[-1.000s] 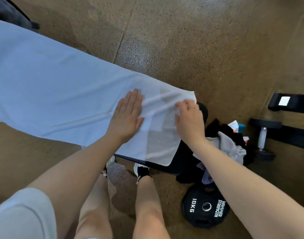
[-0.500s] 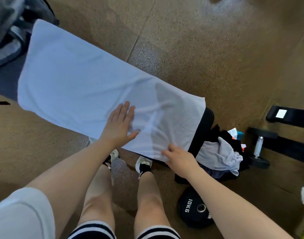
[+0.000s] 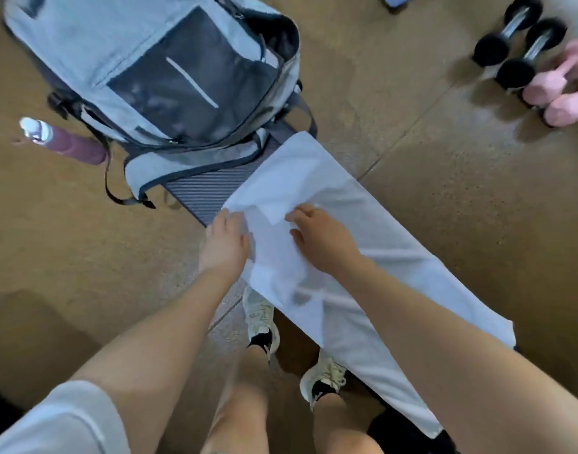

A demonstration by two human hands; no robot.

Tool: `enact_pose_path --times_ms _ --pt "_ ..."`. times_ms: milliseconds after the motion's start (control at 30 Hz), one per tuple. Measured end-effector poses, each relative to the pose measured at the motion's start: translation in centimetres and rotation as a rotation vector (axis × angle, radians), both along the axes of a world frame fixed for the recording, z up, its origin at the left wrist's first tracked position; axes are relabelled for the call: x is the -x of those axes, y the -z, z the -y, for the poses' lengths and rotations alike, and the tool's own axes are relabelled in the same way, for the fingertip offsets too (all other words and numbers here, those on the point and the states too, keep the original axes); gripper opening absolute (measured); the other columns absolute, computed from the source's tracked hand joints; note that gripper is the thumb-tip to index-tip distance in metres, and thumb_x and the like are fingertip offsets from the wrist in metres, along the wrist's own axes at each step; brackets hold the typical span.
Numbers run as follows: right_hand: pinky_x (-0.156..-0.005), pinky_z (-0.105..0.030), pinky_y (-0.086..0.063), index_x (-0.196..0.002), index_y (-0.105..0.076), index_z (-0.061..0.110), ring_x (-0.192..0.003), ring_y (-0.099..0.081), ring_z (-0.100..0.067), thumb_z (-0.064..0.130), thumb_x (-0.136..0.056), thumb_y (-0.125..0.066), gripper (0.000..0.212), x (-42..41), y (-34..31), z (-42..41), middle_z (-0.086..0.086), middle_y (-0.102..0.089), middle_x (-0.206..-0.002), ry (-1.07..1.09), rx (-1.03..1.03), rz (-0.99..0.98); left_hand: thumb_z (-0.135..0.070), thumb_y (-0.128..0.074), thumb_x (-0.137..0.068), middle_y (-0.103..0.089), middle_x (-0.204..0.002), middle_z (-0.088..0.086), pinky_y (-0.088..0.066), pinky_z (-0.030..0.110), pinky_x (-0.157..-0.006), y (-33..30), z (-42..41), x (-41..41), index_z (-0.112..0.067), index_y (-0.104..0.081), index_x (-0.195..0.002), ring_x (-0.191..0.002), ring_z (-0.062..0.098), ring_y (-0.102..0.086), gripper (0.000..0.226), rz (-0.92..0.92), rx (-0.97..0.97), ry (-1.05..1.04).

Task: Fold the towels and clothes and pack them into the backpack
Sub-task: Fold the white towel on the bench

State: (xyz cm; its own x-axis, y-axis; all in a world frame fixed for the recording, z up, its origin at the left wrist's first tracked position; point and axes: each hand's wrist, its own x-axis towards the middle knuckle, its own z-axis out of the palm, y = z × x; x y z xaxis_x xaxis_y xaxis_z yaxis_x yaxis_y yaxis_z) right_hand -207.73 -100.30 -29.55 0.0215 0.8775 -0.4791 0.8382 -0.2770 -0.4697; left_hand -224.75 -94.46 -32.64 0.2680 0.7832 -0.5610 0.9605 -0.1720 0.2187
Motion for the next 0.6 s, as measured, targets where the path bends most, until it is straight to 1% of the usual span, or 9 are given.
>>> enact_pose_path --times_ms 67,167,233,300,367,433,500,567,600 --pt "-0.089 -0.041 -0.043 -0.128 -0.050 0.009 -0.118 -0.043 -0.031 0.010 -0.095 -0.042 0.034 1.9 1.7 -3.3 -0.010 -0.045 -0.134 -0.072 -0.017 0.032 -0.021 -0.043 -0.095 -0.025 -0.148 0.011 -0.033 0.046 -0.098 1.1 -1.8 1.5 -0.008 -0.031 -0.139 -0.126 0.035 -0.031 0.047 -0.039 -0.007 -0.118" --pt "-0.080 -0.041 -0.045 -0.120 -0.056 0.004 -0.114 -0.047 -0.033 -0.004 -0.088 -0.044 0.035 4.4 4.1 -6.5 -0.013 -0.049 -0.132 -0.144 -0.027 0.079 -0.030 -0.044 -0.095 -0.032 -0.138 0.013 -0.031 0.042 -0.095 2.8 -2.8 2.7 -0.008 -0.035 -0.133 -0.120 0.033 -0.035 0.045 -0.092 -0.052 -0.098" --pt "-0.074 -0.041 -0.049 -0.107 -0.064 0.001 -0.103 -0.056 -0.036 -0.013 -0.073 -0.052 0.038 5.4 5.2 -7.8 -0.016 -0.059 -0.120 -0.202 -0.121 0.088 -0.030 -0.045 -0.094 -0.038 -0.128 0.013 -0.029 0.039 -0.093 3.5 -3.1 2.7 -0.008 -0.046 -0.123 -0.116 0.031 -0.036 0.036 -0.074 -0.026 -0.097" --pt "-0.068 -0.034 -0.050 -0.092 -0.070 0.008 -0.090 -0.063 -0.031 -0.009 -0.066 -0.047 0.038 6.1 5.8 -8.8 -0.010 -0.068 -0.101 -0.330 -0.216 0.190 -0.030 -0.047 -0.093 -0.041 -0.121 0.010 -0.027 0.035 -0.090 3.7 -3.2 3.0 -0.009 -0.054 -0.113 -0.111 0.029 -0.036 0.030 -0.033 0.025 -0.110" --pt "-0.067 -0.027 -0.045 -0.074 -0.068 0.017 -0.079 -0.063 -0.023 0.002 -0.066 -0.032 0.040 6.1 5.8 -9.6 0.001 -0.065 -0.078 -0.450 -0.274 0.340 -0.029 -0.051 -0.091 -0.046 -0.111 0.007 -0.030 0.034 -0.083 3.4 -3.6 3.5 -0.011 -0.056 -0.101 -0.104 0.028 -0.040 0.021 0.098 0.055 -0.158" --pt "-0.071 -0.027 -0.034 -0.061 -0.061 0.018 -0.070 -0.061 -0.021 0.005 -0.065 -0.030 0.034 5.4 5.6 -10.4 0.002 -0.058 -0.062 -0.534 -0.257 0.427 -0.027 -0.055 -0.089 -0.051 -0.088 0.003 -0.036 0.033 -0.069 2.6 -4.0 4.1 -0.018 -0.049 -0.083 -0.087 0.025 -0.049 0.013 0.287 0.124 -0.266" --pt "-0.072 -0.029 -0.029 -0.060 -0.059 0.018 -0.065 -0.060 -0.022 0.007 -0.067 -0.041 0.022 3.8 5.3 -10.6 0.002 -0.057 -0.059 -0.556 -0.248 0.488 -0.030 -0.058 -0.088 -0.049 -0.071 -0.002 -0.035 0.030 -0.058 1.6 -4.5 4.5 -0.025 -0.041 -0.075 -0.068 0.018 -0.049 0.022 0.405 0.236 -0.322" --pt "-0.070 -0.030 -0.035 -0.064 -0.059 0.018 -0.063 -0.059 -0.023 0.008 -0.067 -0.047 0.015 1.6 4.6 -10.5 0.000 -0.058 -0.062 -0.502 -0.258 0.547 -0.033 -0.061 -0.086 -0.050 -0.069 -0.003 -0.035 0.029 -0.056 0.9 -4.8 4.8 -0.025 -0.043 -0.077 -0.063 0.013 -0.046 0.021 0.461 0.288 -0.328" --pt "-0.064 -0.031 -0.040 -0.065 -0.058 0.016 -0.062 -0.059 -0.025 0.005 -0.066 -0.051 0.013 0.5 4.0 -10.4 -0.002 -0.058 -0.063 -0.457 -0.266 0.560 -0.032 -0.061 -0.086 -0.050 -0.070 -0.003 -0.034 0.026 -0.055 0.4 -5.0 4.9 -0.024 -0.044 -0.078 -0.062 0.010 -0.045 0.021 0.491 0.294 -0.345"
